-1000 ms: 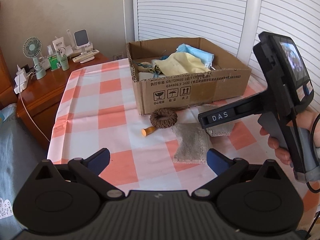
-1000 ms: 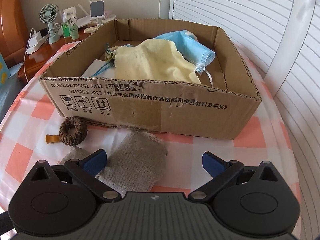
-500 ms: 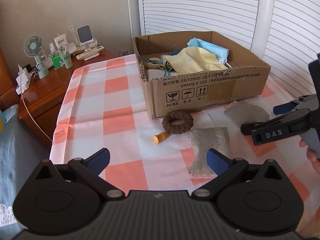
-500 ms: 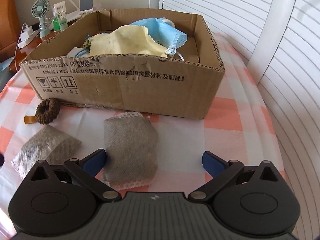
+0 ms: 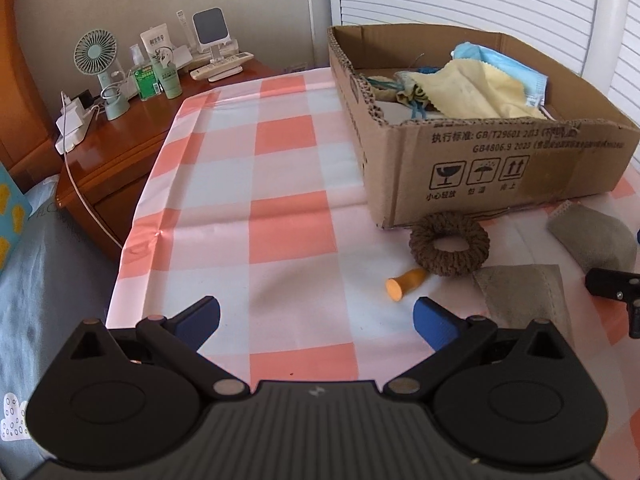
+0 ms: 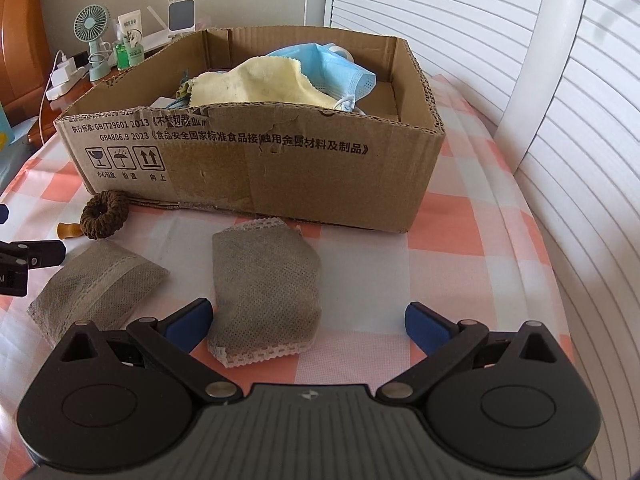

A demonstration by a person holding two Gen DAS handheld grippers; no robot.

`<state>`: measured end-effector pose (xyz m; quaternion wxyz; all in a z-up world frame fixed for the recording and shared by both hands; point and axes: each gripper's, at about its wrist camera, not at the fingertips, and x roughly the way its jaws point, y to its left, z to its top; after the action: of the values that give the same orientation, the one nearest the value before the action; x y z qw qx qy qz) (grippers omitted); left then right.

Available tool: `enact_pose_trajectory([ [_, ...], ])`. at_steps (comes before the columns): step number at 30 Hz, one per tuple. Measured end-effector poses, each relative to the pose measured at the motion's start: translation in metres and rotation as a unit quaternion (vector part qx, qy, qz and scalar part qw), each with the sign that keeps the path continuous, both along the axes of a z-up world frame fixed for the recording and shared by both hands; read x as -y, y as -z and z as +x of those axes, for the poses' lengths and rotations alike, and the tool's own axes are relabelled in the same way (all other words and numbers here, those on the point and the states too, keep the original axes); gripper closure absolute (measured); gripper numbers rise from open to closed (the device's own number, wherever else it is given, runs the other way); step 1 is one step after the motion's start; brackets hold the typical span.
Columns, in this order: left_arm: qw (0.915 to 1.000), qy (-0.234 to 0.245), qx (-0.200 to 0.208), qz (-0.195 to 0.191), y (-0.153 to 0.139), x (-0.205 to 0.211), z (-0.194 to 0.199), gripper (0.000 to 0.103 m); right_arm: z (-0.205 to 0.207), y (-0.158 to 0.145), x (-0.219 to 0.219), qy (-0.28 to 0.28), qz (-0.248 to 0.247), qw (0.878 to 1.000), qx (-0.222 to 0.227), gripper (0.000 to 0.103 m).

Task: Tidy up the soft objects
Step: 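Grasp the orange foam plug with the left gripper while the right gripper grasps the grey mesh pouch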

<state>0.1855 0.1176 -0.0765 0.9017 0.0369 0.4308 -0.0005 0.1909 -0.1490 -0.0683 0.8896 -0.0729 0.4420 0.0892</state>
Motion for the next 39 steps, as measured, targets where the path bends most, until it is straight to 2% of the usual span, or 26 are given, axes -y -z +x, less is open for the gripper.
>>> enact_pose_trajectory([
  [4, 0.9999, -0.01, 0.0, -0.01, 0.001, -0.006, 0.003, 0.001, -0.001, 0.0, -0.001, 0.003, 0.0, 1.0, 0.004, 0.0],
  [14, 0.9996, -0.027, 0.003, -0.001, 0.0, -0.011, 0.007, 0.001, -0.002, 0.0, -0.001, 0.003, 0.0, 1.0, 0.006, 0.0],
  [19, 0.9999, 0.009, 0.012, -0.008, -0.004, 0.003, -0.006, 0.001, -0.002, 0.0, -0.001, 0.004, 0.0, 1.0, 0.006, 0.0],
  [22, 0.9993, 0.025, 0.02, -0.021, -0.004, 0.013, -0.012, 0.008, -0.002, 0.0, 0.0, 0.003, 0.0, 1.0, 0.006, 0.0],
  [24, 0.9989, 0.029, 0.017, -0.034, -0.003, 0.018, -0.014, 0.023, -0.002, 0.0, -0.001, 0.003, 0.0, 1.0, 0.006, 0.0],
  [27, 0.9978, 0.023, 0.022, -0.057, -0.003, 0.022, -0.016, 0.029, -0.002, 0.001, 0.0, 0.004, 0.0, 1.0, 0.006, 0.0],
  [31, 0.9976, 0.028, 0.033, -0.054, -0.003, 0.027, -0.012, 0.041, -0.003, 0.001, -0.001, 0.003, 0.001, 1.0, 0.009, 0.0],
  [35, 0.9973, 0.027, 0.039, -0.055, -0.004, 0.026, -0.01, 0.064, -0.004, 0.001, 0.0, 0.001, 0.001, 1.0, 0.011, 0.0],
  [39, 0.9973, 0.028, 0.041, -0.054, -0.004, 0.024, -0.009, 0.071, -0.004, 0.001, 0.0, 0.001, 0.001, 1.0, 0.011, 0.0],
])
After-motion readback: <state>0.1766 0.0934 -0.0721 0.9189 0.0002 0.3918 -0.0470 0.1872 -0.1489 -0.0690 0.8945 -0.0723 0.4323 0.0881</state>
